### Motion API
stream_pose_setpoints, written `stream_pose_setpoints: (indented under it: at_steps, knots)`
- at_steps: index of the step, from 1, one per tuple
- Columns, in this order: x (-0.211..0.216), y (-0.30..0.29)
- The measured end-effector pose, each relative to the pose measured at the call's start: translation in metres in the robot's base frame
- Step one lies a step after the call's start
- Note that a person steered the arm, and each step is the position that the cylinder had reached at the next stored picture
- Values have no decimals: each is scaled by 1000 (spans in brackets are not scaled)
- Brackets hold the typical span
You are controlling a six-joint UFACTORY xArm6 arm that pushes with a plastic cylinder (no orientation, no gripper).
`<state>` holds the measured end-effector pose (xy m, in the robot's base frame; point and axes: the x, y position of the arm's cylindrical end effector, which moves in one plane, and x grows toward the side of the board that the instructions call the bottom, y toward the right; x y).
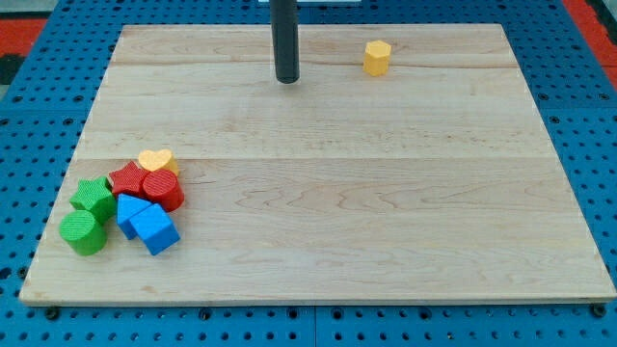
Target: Push the hexagon towards the bottom right of the board
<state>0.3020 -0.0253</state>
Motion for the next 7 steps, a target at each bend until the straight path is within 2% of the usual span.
stream_pose_setpoints:
  at_steps: [1, 2, 3, 4, 5, 7]
  knots:
    - [-6, 16]
    - [-52, 31]
    - [-74, 60]
    - [-74, 100]
    - [-62, 112]
    - [11, 167]
